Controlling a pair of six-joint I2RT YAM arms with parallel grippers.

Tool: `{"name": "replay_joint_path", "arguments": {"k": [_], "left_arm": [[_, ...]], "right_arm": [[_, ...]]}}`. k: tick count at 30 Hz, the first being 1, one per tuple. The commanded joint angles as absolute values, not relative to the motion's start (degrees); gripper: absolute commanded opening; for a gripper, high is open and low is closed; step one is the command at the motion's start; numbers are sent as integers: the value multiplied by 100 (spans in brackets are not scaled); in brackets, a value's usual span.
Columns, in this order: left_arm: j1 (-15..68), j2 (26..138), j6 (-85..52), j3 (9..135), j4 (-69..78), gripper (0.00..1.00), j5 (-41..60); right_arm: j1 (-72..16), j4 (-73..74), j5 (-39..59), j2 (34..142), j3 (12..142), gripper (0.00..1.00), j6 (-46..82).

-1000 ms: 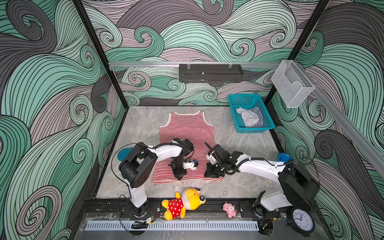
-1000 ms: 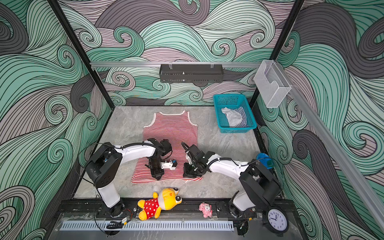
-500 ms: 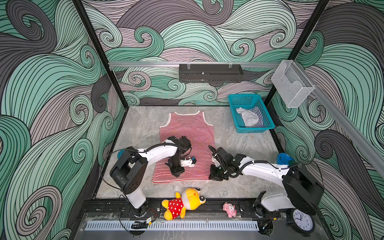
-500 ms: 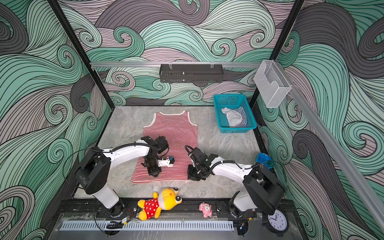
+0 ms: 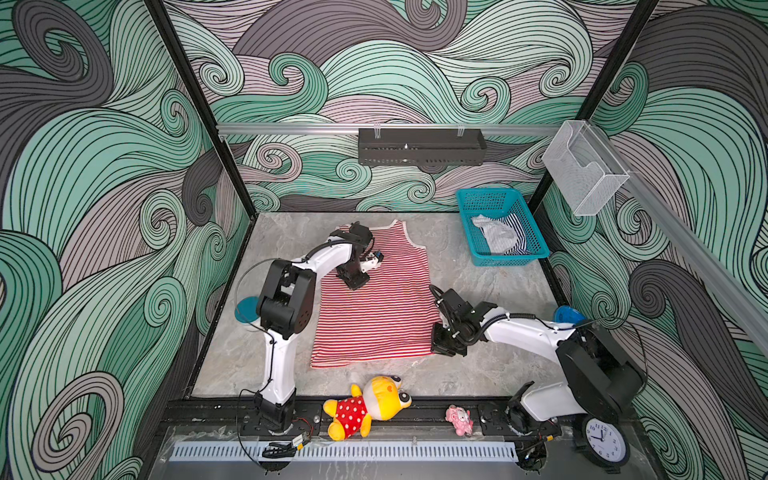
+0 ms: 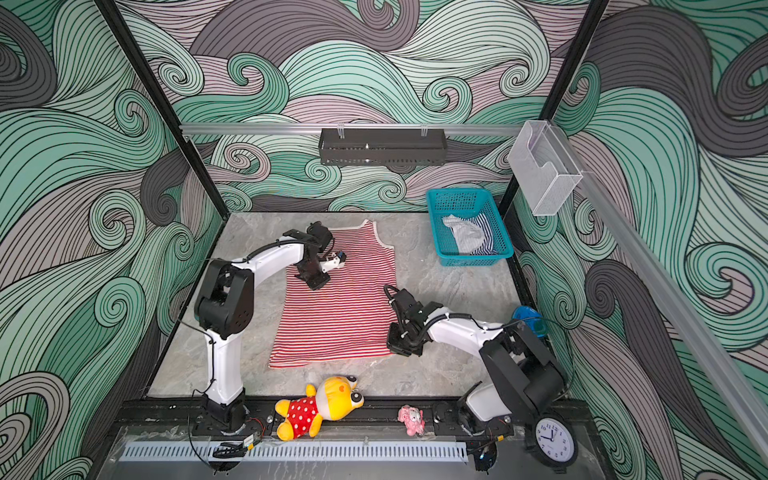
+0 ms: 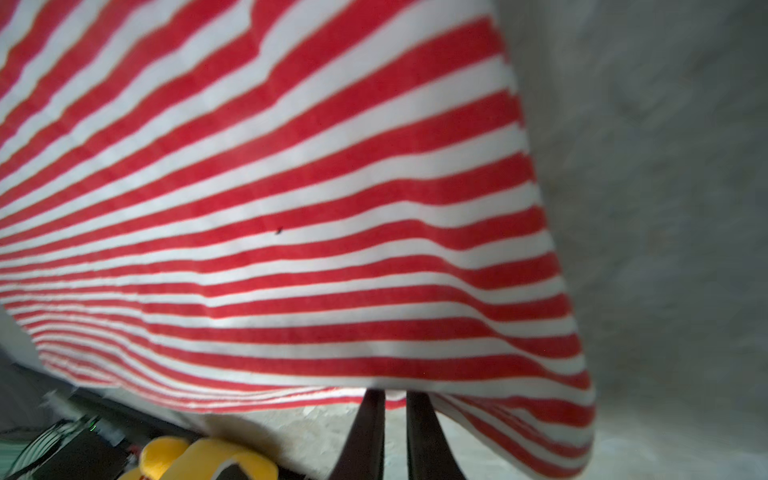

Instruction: Fold and stack the tank tops

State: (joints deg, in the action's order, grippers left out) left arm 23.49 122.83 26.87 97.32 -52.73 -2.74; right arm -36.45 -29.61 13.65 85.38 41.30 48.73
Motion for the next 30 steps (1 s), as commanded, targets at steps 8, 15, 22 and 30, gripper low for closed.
{"name": "replay_joint_path", "arguments": {"k": [8,15,22,30], "left_arm": [[2170,13643,2347,12541,-5578,16,-895],[2106,14049,2347,12985,-5417,17,-1266],[1860,14279,2442,13064,-5399,17,-1285],[1645,14558,2546,13148,-5327,17,-1362]], "right_arm": [[-2319,-4961,-1345,10452,6870,18,2832],[-2140,-5368,-2192,11552,9107,22,2688],[-2663,-5423,-1167,10548,8765,28,2862],[-3193,-4255,419,9715,6934,32,3639]]}}
